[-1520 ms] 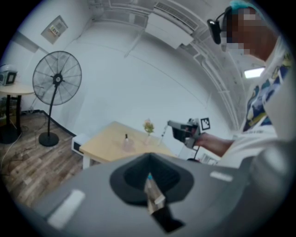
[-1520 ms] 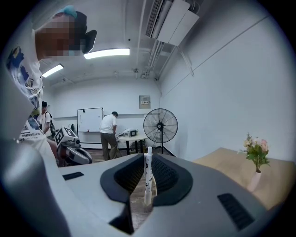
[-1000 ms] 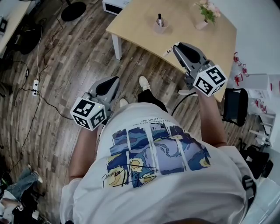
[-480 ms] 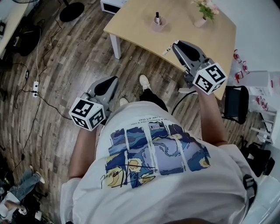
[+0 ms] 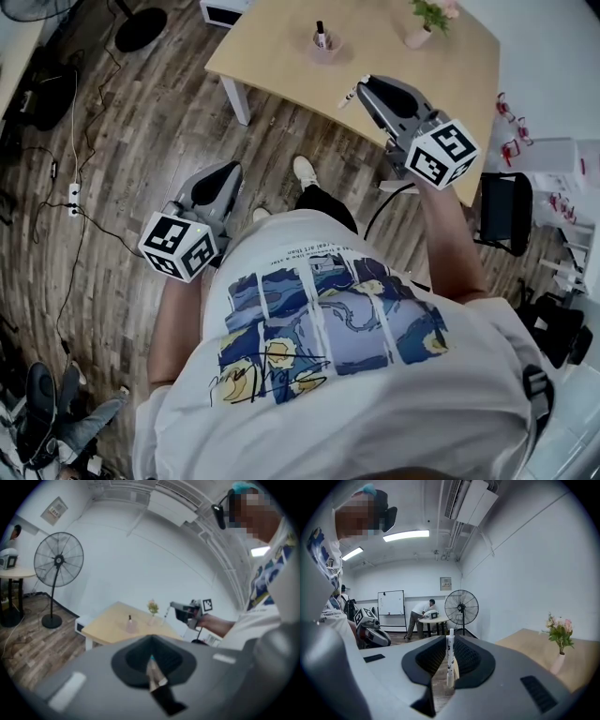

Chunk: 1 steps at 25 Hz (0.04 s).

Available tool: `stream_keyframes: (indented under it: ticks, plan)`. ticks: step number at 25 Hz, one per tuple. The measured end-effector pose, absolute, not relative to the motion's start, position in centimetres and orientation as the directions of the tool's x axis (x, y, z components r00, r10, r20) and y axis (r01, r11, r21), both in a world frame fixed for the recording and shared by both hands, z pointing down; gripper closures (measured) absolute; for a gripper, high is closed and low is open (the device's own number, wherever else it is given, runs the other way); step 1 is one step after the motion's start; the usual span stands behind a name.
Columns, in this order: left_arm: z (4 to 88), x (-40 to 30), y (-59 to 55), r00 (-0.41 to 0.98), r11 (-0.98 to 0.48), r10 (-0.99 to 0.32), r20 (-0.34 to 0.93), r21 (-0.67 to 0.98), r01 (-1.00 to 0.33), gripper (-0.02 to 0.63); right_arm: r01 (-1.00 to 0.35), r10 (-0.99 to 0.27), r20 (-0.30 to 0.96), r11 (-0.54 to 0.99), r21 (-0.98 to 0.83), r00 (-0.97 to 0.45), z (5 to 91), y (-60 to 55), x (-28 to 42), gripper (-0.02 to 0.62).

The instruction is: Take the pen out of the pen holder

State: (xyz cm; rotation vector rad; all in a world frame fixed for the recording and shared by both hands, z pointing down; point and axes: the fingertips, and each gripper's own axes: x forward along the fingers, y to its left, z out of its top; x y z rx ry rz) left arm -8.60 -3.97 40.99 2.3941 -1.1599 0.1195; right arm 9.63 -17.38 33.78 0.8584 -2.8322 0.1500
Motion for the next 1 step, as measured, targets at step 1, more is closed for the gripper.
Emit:
stream_keyframes:
  ticks: [1]
  plan:
    - [41.01,-8.45,-4.27,0.637,-0.528,-0.719,0.277,0.377,-0.761,0.598,-0.557,-0.539,0.199,0.829,-0.045,-0.818,33.84,-17.75,9.75,0.546]
